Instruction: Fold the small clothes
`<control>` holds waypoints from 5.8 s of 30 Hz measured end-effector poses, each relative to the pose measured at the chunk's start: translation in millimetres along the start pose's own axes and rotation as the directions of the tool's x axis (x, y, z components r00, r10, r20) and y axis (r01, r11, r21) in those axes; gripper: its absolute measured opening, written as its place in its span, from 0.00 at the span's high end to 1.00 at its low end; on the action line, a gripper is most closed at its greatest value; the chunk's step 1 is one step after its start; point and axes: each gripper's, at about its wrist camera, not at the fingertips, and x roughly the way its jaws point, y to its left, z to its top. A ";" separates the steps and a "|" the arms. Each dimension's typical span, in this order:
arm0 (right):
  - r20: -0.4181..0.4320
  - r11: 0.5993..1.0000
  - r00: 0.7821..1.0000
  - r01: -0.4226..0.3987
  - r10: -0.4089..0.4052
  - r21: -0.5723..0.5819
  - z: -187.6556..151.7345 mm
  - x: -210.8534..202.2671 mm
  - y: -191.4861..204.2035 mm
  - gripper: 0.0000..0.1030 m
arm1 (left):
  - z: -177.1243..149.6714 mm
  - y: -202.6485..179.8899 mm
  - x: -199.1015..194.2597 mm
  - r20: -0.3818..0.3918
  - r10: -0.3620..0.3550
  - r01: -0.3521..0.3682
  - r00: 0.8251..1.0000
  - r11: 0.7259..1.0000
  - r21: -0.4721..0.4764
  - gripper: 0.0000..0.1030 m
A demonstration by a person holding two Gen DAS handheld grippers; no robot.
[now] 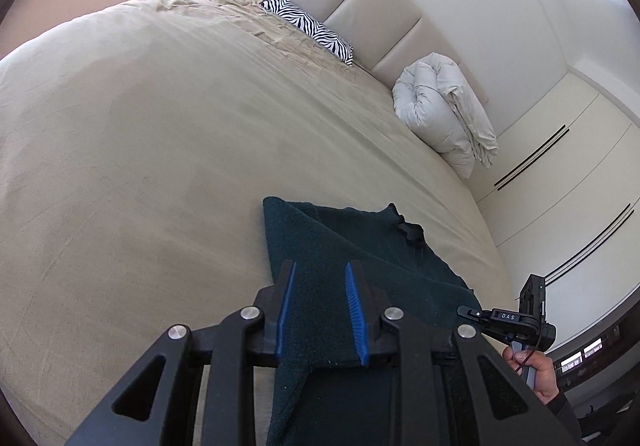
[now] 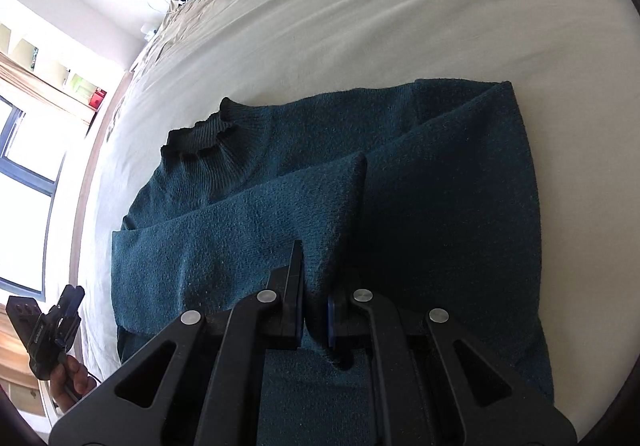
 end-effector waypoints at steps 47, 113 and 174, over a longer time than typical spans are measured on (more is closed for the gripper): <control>0.081 0.963 0.977 -0.211 0.200 0.166 -43.1 -20.9 -73.3 0.86 | -37.8 18.6 49.6 -0.264 -0.074 0.092 0.962 0.994 0.056 0.87; 0.114 0.976 0.988 -0.127 0.108 0.176 -331.2 -235.2 -186.0 0.39 | -245.9 16.4 -124.7 -0.473 -0.064 0.036 0.879 0.997 -0.067 0.51; 0.135 0.922 0.932 -0.355 0.336 0.153 -292.6 -251.7 -138.4 0.94 | -196.9 10.9 -164.5 -0.251 -0.355 0.286 0.901 0.919 -0.272 0.93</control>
